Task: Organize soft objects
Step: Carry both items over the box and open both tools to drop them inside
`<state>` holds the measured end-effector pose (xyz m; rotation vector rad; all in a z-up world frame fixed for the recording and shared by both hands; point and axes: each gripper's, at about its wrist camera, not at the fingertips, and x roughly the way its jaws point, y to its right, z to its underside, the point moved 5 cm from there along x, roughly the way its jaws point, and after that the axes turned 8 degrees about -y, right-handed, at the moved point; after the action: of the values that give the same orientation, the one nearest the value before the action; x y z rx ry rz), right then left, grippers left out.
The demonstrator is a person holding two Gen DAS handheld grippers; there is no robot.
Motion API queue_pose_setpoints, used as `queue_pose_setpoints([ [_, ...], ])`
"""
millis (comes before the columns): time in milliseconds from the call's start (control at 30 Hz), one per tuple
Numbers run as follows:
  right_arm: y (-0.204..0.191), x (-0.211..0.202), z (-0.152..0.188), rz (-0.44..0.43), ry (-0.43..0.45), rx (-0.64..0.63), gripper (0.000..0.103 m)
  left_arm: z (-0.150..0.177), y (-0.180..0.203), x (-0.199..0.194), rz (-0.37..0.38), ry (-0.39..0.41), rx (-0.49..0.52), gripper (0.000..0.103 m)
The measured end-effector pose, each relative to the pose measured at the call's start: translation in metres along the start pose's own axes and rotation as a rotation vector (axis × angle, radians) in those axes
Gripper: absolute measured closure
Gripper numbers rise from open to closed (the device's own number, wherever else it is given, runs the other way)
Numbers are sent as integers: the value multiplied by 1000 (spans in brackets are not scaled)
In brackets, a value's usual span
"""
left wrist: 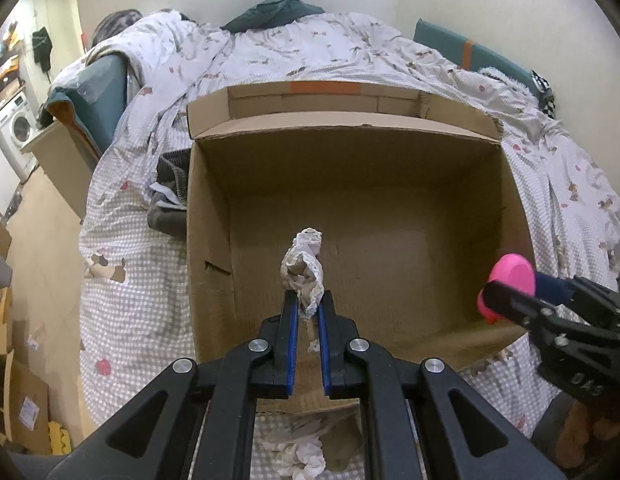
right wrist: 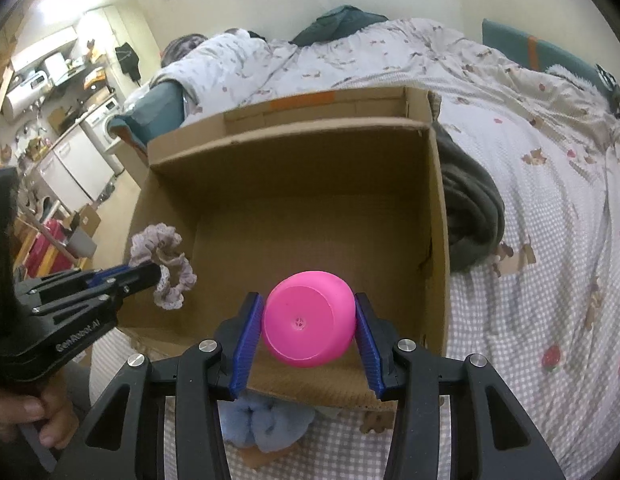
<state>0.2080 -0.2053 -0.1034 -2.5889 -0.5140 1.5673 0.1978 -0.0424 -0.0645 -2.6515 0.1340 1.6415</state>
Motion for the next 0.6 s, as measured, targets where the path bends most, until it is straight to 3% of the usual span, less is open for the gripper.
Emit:
queue_pose_setpoints([
  [167, -3, 9, 8, 30, -36, -16, 55, 8, 1, 2, -23, 9, 29, 94],
  [300, -5, 18, 12, 104, -66, -59, 55, 11, -3, 8, -28, -13, 10, 94],
  [600, -1, 21, 15, 111, -83, -56, 55, 11, -9, 7, -30, -3, -18, 94],
])
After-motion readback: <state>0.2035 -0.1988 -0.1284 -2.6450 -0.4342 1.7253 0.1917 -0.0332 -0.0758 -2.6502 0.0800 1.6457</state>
